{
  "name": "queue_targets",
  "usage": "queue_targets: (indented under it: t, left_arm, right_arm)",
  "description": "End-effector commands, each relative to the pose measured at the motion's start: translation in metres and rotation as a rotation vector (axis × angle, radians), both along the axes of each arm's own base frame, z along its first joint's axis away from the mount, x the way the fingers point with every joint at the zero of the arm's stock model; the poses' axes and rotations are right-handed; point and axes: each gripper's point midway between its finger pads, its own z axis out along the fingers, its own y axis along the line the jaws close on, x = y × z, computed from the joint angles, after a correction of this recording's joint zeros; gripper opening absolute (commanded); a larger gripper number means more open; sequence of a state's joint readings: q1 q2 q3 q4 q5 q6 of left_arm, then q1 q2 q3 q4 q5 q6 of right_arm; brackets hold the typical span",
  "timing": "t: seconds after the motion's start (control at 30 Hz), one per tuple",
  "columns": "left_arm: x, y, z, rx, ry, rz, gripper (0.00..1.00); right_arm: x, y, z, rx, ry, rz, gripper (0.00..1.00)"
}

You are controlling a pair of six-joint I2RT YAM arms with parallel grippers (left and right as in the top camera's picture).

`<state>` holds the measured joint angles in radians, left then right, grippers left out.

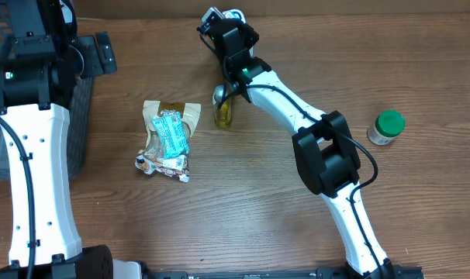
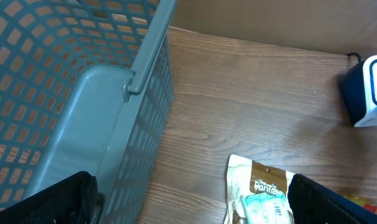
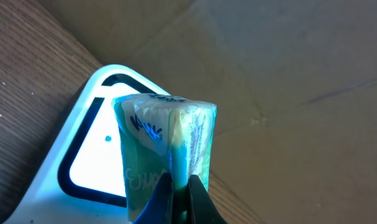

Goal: Scan the item barcode
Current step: 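Carry the tissue pack to the white scanner and hold it there, then move the pack right and set it down beside the jar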

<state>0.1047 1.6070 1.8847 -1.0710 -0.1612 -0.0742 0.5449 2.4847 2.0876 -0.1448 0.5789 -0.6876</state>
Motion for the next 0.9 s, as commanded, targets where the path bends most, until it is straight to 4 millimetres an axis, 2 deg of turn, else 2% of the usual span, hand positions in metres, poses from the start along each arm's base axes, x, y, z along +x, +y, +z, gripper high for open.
queue_targets:
  t: [0.0, 0.1, 0.2, 0.4, 0.43, 0.5, 0.57, 0.63, 0.7, 0.87]
  left_arm:
    - [0.001, 0.000, -0.001, 0.009, 0.006, -0.012, 1.00]
    - [0.001, 0.000, -0.001, 0.009, 0.006, -0.012, 0.99]
    - [0.001, 0.000, -0.001, 0.009, 0.006, -0.012, 0.99]
    - [0.001, 0.000, -0.001, 0.009, 0.006, -0.012, 1.00]
    - [0.001, 0.000, -0.001, 0.009, 0.006, -0.012, 0.99]
    - [0.001, 0.000, -0.001, 0.009, 0.006, -0.012, 0.99]
    - [0.001, 0.000, -0.001, 0.009, 0.006, -0.012, 1.00]
    - [0.001, 0.000, -0.001, 0.009, 0.006, -0.012, 1.00]
    - [0.001, 0.000, -0.001, 0.009, 0.006, -0.012, 0.99]
    - [0.001, 0.000, -0.001, 0.009, 0.006, -0.012, 1.00]
  right_arm:
    - [0.005, -0.004, -0.003, 0.004, -0.002, -0.004, 0.04]
    - [0.005, -0.006, -0.002, 0.007, -0.007, -0.016, 0.04]
    - [0.003, -0.011, 0.013, 0.002, -0.032, -0.048, 0.04]
    - [-0.013, -0.018, 0.080, 0.103, -0.071, -0.081, 0.04]
    - [-0.023, -0.027, 0.100, 0.150, -0.063, -0.109, 0.04]
    - [-0.035, -0.042, 0.114, 0.204, -0.030, -0.158, 0.04]
    - [-0.049, -0.060, 0.120, 0.258, 0.016, -0.220, 0.04]
    - [-0.066, -0.083, 0.118, 0.307, 0.084, -0.308, 0.04]
    - [-0.086, -0.107, 0.104, 0.344, 0.175, -0.412, 0.04]
    - [-0.145, -0.147, 0.039, 0.455, 0.563, -0.608, 0.04]
